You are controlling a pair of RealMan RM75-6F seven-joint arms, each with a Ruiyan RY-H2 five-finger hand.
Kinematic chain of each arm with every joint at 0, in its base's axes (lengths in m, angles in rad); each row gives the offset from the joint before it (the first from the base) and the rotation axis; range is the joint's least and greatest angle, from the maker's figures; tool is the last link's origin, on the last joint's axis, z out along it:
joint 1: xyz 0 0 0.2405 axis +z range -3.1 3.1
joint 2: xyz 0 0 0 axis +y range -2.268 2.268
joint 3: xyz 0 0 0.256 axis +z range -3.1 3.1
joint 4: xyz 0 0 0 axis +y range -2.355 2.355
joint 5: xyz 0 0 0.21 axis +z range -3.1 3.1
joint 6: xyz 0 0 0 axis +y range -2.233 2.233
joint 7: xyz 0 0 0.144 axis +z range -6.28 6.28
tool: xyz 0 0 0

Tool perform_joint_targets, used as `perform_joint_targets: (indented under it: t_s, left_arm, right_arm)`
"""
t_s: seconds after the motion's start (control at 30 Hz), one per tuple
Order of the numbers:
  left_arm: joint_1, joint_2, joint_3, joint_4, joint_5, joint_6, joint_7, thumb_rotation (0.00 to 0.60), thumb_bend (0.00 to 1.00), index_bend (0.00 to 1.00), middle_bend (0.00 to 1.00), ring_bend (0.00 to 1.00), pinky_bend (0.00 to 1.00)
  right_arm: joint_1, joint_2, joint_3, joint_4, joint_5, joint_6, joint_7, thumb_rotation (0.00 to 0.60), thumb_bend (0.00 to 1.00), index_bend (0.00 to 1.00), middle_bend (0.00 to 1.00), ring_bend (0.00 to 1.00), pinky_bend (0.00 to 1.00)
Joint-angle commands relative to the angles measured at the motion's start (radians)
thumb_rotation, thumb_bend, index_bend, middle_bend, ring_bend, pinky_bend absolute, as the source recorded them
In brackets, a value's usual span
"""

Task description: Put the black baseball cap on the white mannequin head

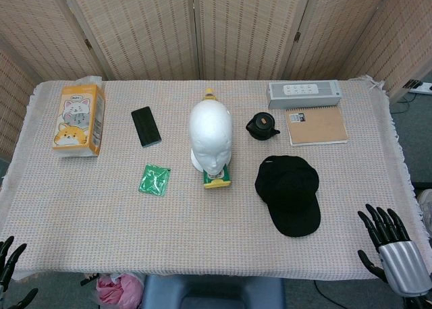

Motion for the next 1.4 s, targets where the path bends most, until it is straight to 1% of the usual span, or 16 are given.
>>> perform_joint_targets:
  t_s: [0.03, 0.17, 0.27, 0.3, 0.4, 0.43, 0.5, 0.57, 0.6, 0.7, 0.77, 0.83, 0.93, 1.03, 1.17, 1.4]
  left_arm:
    - [0.001, -0.001, 0.001, 0.001, 0.003, 0.000, 0.004, 0.600, 0.06, 0.11, 0.00, 0.01, 0.13]
    - [0.000, -0.002, 0.002, 0.001, 0.007, 0.000, 0.004, 0.600, 0.06, 0.11, 0.00, 0.01, 0.13]
    - [-0.005, 0.000, 0.004, 0.000, 0.014, -0.007, 0.004, 0.600, 0.06, 0.11, 0.00, 0.01, 0.13]
    - [-0.005, 0.001, 0.004, -0.001, 0.011, -0.010, 0.003, 0.600, 0.06, 0.11, 0.00, 0.01, 0.13]
    - [-0.006, 0.006, 0.001, -0.005, -0.003, -0.016, -0.004, 0.600, 0.06, 0.11, 0.00, 0.01, 0.13]
    - [-0.006, 0.007, -0.001, -0.008, -0.009, -0.018, -0.008, 0.600, 0.06, 0.11, 0.00, 0.01, 0.13]
    - [-0.009, 0.008, -0.004, -0.011, -0.014, -0.023, -0.008, 0.600, 0.06, 0.11, 0.00, 0.01, 0.13]
    - [-0.010, 0.009, -0.003, -0.015, -0.018, -0.032, -0.007, 0.600, 0.06, 0.11, 0.00, 0.01, 0.13]
    - [-0.010, 0.009, -0.002, -0.017, -0.018, -0.032, -0.005, 0.600, 0.06, 0.11, 0.00, 0.01, 0.13]
    - [-0.006, 0.007, 0.000, -0.015, -0.004, -0.017, -0.001, 0.600, 0.06, 0.11, 0.00, 0.01, 0.13]
    - [-0.002, 0.007, 0.002, -0.012, 0.002, -0.007, -0.003, 0.600, 0.06, 0.11, 0.00, 0.01, 0.13]
    - [0.000, 0.008, 0.002, -0.011, 0.000, -0.005, -0.009, 0.600, 0.06, 0.12, 0.00, 0.01, 0.13]
    - [-0.001, 0.011, 0.002, -0.012, -0.004, -0.009, -0.014, 0.600, 0.06, 0.12, 0.00, 0.01, 0.13]
    - [-0.001, 0.012, 0.004, -0.015, -0.003, -0.010, -0.013, 0.600, 0.06, 0.12, 0.00, 0.01, 0.13]
    - [0.004, 0.013, 0.005, -0.016, -0.001, -0.003, -0.016, 0.600, 0.06, 0.12, 0.00, 0.01, 0.13]
    - [0.010, 0.017, -0.001, -0.019, -0.010, 0.009, -0.029, 0.600, 0.06, 0.12, 0.00, 0.01, 0.13]
  right_arm:
    - [-0.003, 0.002, 0.005, -0.003, -0.004, -0.007, -0.002, 0.600, 0.23, 0.00, 0.00, 0.00, 0.00]
    - [-0.006, 0.006, 0.012, -0.005, -0.011, -0.008, 0.010, 0.600, 0.23, 0.00, 0.00, 0.00, 0.00]
    - [0.001, -0.004, 0.016, 0.017, -0.031, -0.014, 0.041, 0.600, 0.24, 0.00, 0.00, 0.00, 0.00]
    - [0.004, -0.020, 0.023, 0.040, -0.040, -0.010, 0.046, 0.600, 0.24, 0.00, 0.00, 0.00, 0.00]
    - [0.007, -0.101, 0.033, 0.193, -0.069, -0.015, 0.007, 0.600, 0.25, 0.00, 0.00, 0.00, 0.00]
    - [0.009, -0.136, 0.033, 0.259, -0.087, -0.016, -0.019, 0.600, 0.25, 0.01, 0.02, 0.00, 0.00]
    - [0.017, -0.176, 0.026, 0.351, -0.127, -0.020, -0.070, 0.600, 0.25, 0.04, 0.07, 0.00, 0.00]
    - [0.034, -0.207, 0.020, 0.427, -0.195, -0.001, -0.134, 0.600, 0.25, 0.12, 0.13, 0.04, 0.01]
    - [0.041, -0.219, 0.020, 0.453, -0.224, 0.015, -0.161, 0.600, 0.25, 0.16, 0.16, 0.06, 0.03]
    - [0.060, -0.262, 0.025, 0.538, -0.302, 0.071, -0.235, 0.600, 0.24, 0.29, 0.27, 0.17, 0.16]
    - [0.068, -0.287, 0.020, 0.588, -0.329, 0.083, -0.252, 0.600, 0.24, 0.34, 0.31, 0.21, 0.20]
    - [0.068, -0.307, 0.012, 0.618, -0.329, 0.071, -0.247, 0.600, 0.24, 0.35, 0.32, 0.23, 0.21]
    - [0.070, -0.329, 0.006, 0.646, -0.325, 0.049, -0.254, 0.600, 0.23, 0.35, 0.31, 0.23, 0.21]
    - [0.079, -0.346, -0.002, 0.670, -0.327, 0.013, -0.287, 0.600, 0.23, 0.35, 0.28, 0.23, 0.21]
    - [0.107, -0.364, 0.003, 0.683, -0.328, -0.027, -0.330, 0.600, 0.23, 0.35, 0.23, 0.23, 0.21]
    - [0.153, -0.396, 0.031, 0.677, -0.302, -0.082, -0.374, 0.600, 0.23, 0.24, 0.16, 0.17, 0.21]
